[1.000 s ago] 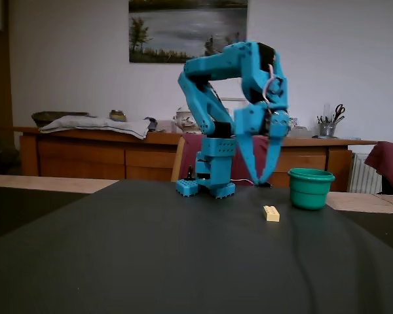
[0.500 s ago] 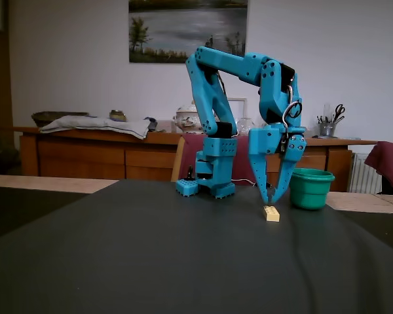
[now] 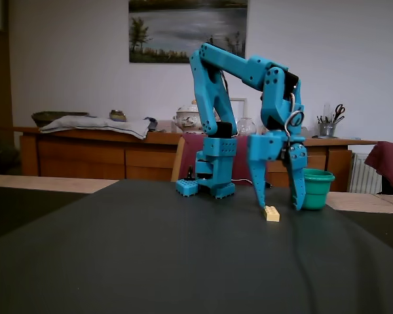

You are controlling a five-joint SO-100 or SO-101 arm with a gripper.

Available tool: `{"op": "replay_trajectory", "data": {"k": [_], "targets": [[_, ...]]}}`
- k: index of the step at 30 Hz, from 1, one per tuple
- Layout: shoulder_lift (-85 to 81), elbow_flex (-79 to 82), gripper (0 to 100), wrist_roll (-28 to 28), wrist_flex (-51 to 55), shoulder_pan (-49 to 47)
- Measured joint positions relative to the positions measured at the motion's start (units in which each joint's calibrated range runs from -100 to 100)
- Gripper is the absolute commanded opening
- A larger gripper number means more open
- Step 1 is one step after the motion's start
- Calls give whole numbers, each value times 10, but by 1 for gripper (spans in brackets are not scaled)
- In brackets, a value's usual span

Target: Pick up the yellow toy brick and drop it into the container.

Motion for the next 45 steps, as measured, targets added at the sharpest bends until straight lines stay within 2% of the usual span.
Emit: {"op": "replay_trajectory", "data": {"k": [9, 11, 12, 14, 21, 26, 28, 31, 33, 41, 45], "targets": [[24, 0, 22, 17, -22, 33], [24, 0, 17, 17, -25, 36], [23, 5, 10, 17, -33, 36], [22, 5, 1, 17, -35, 36], [20, 7, 0, 15, -34, 36], [23, -56, 0, 15, 45, 36], [25, -120, 0, 16, 108, 36], [24, -305, 0, 16, 250, 14], [24, -371, 0, 14, 309, -17], [27, -400, 0, -50, 308, -166], [29, -400, 0, -70, 289, -199]]}}
